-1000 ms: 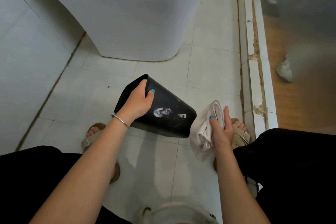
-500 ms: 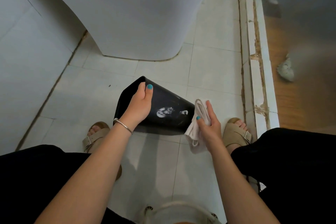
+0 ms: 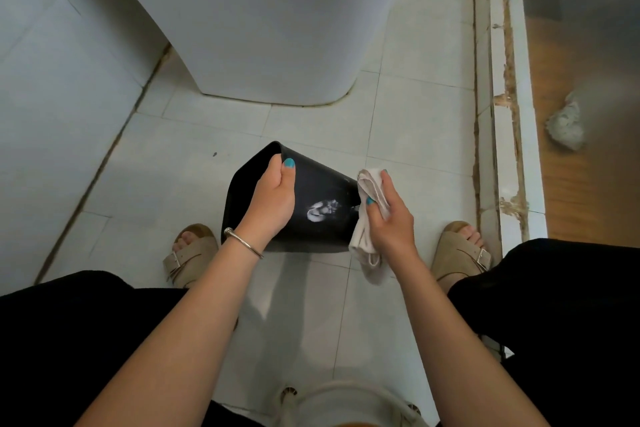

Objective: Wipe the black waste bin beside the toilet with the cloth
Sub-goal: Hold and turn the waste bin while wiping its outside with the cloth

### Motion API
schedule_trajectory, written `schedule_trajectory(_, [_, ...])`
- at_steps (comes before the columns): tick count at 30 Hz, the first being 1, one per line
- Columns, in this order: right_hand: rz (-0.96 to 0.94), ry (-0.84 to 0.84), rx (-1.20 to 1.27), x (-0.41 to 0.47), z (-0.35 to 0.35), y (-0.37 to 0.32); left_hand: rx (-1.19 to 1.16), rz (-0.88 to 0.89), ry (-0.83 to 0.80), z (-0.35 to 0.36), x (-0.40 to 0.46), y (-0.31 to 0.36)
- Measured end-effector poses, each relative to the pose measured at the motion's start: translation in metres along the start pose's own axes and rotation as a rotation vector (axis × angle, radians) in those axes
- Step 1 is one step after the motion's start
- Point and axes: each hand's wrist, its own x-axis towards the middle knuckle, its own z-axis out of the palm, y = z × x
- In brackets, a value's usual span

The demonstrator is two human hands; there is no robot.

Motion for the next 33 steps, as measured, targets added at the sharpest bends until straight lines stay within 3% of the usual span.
schedule_trajectory(17, [-0.146,-0.175,0.229,-0.044,0.032,-0.061,-0.111,-0.032,0.089,0.0,-0.009,-0.015])
schedule_trajectory(23, [-0.175,-0.199,0.317,-0.055,0.034,-0.072,-0.104,0.011,0.046,0.003,-0.007,-0.009])
schedule_trajectory(27, [-0.245,-0.316,0.376,-0.056,0.027,-0.082,-0.165,-0.014,0.017,0.0,-0.005,-0.009])
schedule_trajectory(33, [0.017,-0.333,0.689,-0.05,0.009,-0.073,-0.215,-0.101,0.023,0.002,-0.005,0.001])
